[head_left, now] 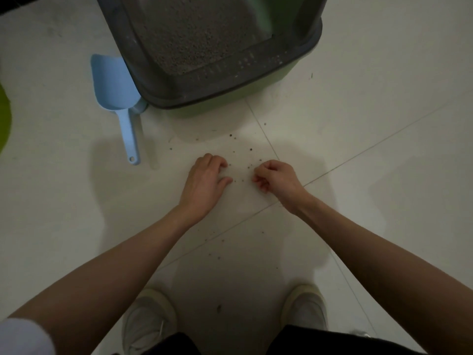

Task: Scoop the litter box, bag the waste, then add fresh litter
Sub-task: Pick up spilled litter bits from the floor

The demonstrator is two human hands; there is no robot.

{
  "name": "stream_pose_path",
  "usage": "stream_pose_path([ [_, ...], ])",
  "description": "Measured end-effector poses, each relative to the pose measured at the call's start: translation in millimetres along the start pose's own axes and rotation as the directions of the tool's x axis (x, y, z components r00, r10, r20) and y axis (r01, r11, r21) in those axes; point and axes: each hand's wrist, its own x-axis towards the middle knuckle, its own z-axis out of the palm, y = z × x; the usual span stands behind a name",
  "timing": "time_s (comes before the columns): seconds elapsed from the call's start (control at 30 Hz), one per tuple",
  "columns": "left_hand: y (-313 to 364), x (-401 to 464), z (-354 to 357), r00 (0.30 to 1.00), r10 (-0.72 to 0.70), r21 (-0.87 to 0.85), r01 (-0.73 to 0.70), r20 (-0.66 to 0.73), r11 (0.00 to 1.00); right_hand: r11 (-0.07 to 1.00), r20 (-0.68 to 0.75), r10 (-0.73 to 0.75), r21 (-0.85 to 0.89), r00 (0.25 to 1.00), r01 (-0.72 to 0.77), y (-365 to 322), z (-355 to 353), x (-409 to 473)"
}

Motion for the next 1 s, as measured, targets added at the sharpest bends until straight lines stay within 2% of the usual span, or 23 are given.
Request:
stream_pose_path([
  [0.07,2,6,-1,0.999,0.052,0.025,-0.052,0.007,0.998,0.995,0.005,0.007,0.097,1.000,-0.008,-3,-2,-1],
  [0.13,4,13,-1,0.998,0.057,0.038,-0.058,0.015,0.998,0.997,0.013,0.002,0.073,1.000,-0.003,-4,-2,0],
  [0.2,7,20,0,1.000,-0.008,0.019,0.008,0.002,1.000,0.996,0.001,-0.025,-0.090,1.000,0.025,-4,1,0],
  [0.23,9,24,-1,0.999,-0.051,0.011,0.051,0.000,0.999,0.972,-0.007,-0.065,-0.228,0.998,0.061,-3,2,0],
  [0.33,13,31,-2,0.993,-0.115,0.025,0.115,0.015,0.993,0.769,0.064,-0.214,-0.604,0.975,0.208,1,11,1],
  [0.4,12,32,-3,0.996,-0.078,0.081,0.074,0.043,0.994,0.665,0.135,-0.238,-0.699,0.962,0.263,5,17,2],
  [0.5,6,30,-4,0.995,0.012,0.209,-0.033,0.101,0.977,0.579,0.154,-0.273,-0.762,0.950,0.290,7,22,7],
  [0.57,5,29,-8,0.998,0.002,0.146,-0.012,0.069,0.989,0.542,0.151,-0.292,-0.788,0.944,0.294,7,24,10],
  [0.63,9,28,-18,0.991,-0.134,-0.099,0.136,0.030,0.986,0.527,0.155,-0.301,-0.795,0.941,0.300,6,23,12],
  [0.67,12,27,-23,0.973,-0.225,-0.288,0.230,0.051,0.930,0.550,0.146,-0.308,-0.779,0.940,0.301,5,22,12],
  [0.7,15,25,-28,0.951,-0.294,-0.479,0.304,0.098,0.824,0.617,0.111,-0.305,-0.733,0.946,0.285,5,19,11],
  [0.73,17,22,-31,0.931,-0.330,-0.619,0.352,0.155,0.702,0.738,0.057,-0.271,-0.629,0.961,0.245,4,14,10],
  [0.77,19,19,-33,0.915,-0.342,-0.707,0.388,0.215,0.592,0.879,0.013,-0.193,-0.443,0.981,0.178,2,8,9],
  [0.8,20,16,-33,0.897,-0.348,-0.758,0.424,0.274,0.495,0.978,0.011,-0.087,-0.187,0.996,0.088,-1,1,6],
  [0.83,19,14,-30,0.875,-0.359,-0.781,0.463,0.326,0.419,0.996,0.064,0.004,0.084,0.998,-0.009,-4,-6,3],
  [0.87,20,13,-29,0.852,-0.382,-0.776,0.500,0.360,0.384,0.954,0.131,0.052,0.287,0.990,-0.088,-6,-13,1],
  [0.9,19,14,-26,0.832,-0.414,-0.749,0.529,0.368,0.398,0.909,0.178,0.067,0.395,0.982,-0.133,-8,-20,0],
  [0.93,18,16,-24,0.823,-0.441,-0.704,0.547,0.356,0.453,0.887,0.202,0.064,0.437,0.977,-0.148,-9,-25,-1],
  [1.0,16,17,-22,0.836,-0.460,-0.566,0.543,0.298,0.620,0.915,0.185,0.037,0.388,0.982,-0.108,-12,-27,0],
])
